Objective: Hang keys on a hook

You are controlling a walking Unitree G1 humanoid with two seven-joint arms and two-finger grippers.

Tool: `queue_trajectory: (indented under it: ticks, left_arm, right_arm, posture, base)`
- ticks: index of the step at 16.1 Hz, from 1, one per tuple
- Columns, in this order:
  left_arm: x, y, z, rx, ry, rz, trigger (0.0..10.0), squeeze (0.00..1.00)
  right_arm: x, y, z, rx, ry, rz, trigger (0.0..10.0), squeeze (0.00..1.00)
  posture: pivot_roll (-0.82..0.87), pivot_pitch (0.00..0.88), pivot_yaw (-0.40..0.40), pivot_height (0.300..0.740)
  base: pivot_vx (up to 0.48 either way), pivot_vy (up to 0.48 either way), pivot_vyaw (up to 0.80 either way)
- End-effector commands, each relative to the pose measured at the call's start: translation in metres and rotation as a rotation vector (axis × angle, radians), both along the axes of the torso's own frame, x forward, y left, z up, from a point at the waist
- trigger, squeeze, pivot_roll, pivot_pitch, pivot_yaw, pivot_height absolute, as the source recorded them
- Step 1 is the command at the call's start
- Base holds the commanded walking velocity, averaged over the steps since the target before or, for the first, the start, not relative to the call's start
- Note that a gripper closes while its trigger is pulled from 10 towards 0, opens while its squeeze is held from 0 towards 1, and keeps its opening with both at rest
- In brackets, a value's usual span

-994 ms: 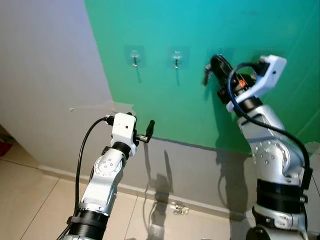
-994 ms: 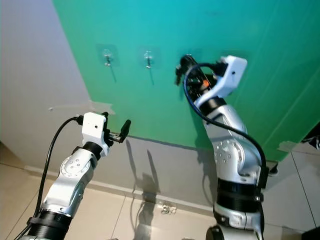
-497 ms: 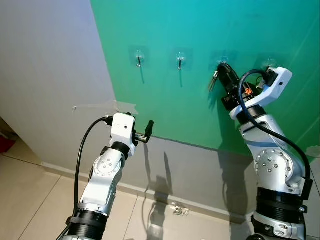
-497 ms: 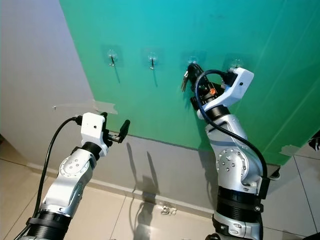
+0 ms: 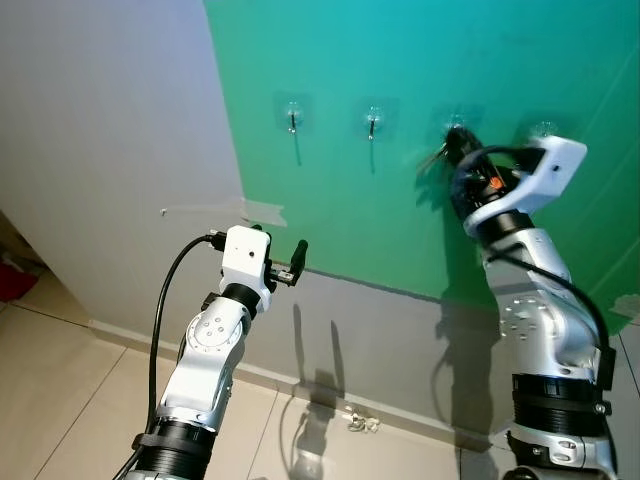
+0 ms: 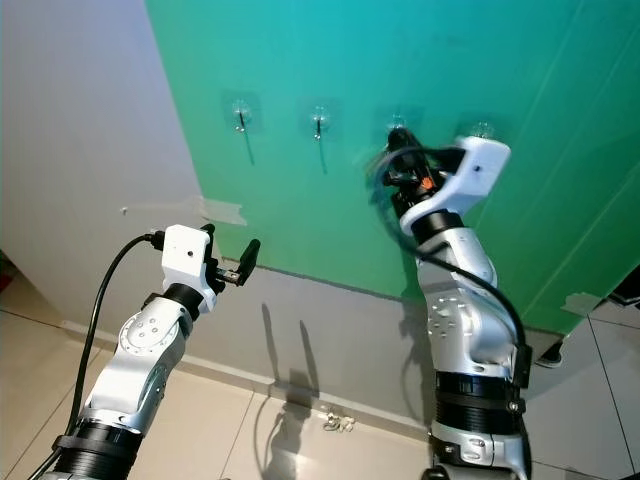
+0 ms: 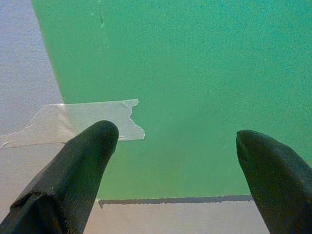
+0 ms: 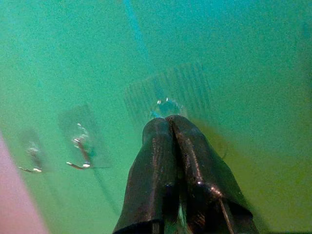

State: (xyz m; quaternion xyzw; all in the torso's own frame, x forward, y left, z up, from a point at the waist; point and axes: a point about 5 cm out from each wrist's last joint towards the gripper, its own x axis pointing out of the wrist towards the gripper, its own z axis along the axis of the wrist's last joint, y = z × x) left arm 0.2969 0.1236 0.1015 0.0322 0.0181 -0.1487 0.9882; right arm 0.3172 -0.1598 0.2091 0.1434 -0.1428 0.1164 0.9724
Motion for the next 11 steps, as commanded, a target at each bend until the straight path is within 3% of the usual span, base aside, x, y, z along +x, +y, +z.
queue_trajectory:
  ticks: [1,3,5,7,11]
  left_arm:
    - [-0.002,0.001,0.0,0.004,0.004,0.008,10.0,0.0]
    - [-0.002,0.002,0.0,0.003,0.004,0.009,10.0,0.0]
    - [-0.002,0.002,0.0,0.002,0.005,0.012,10.0,0.0]
    - [-0.003,0.003,-0.001,0.002,0.006,0.014,10.0,0.0]
    - [-0.004,0.003,-0.001,0.005,0.008,0.011,10.0,0.0]
  right_arm:
    - [0.003,-0.015,-0.007,-0.069,0.02,-0.137,10.0,0.0]
    - [0.008,-0.024,-0.012,-0.025,0.027,-0.186,10.0,0.0]
    - [0.011,-0.039,-0.034,0.116,0.144,-0.245,10.0,0.0]
    - [0.011,-0.041,-0.058,0.224,0.272,-0.234,10.0,0.0]
    - [0.008,-0.036,-0.081,0.345,0.366,-0.216,10.0,0.0]
  posture:
    - [-0.12,0.0,0.057,0.74]
    - [-0.12,0.0,0.052,0.74]
    - [-0.11,0.0,0.05,0.74]
    - [-0.11,0.0,0.049,0.74]
    - [-0.11,0.0,0.052,0.74]
  base:
    - [0.0,0.0,0.0]
    - [0.0,0.0,0.0]
    - [0.0,0.0,0.0]
    - [0.0,0.0,0.0]
    - [0.0,0.0,0.0]
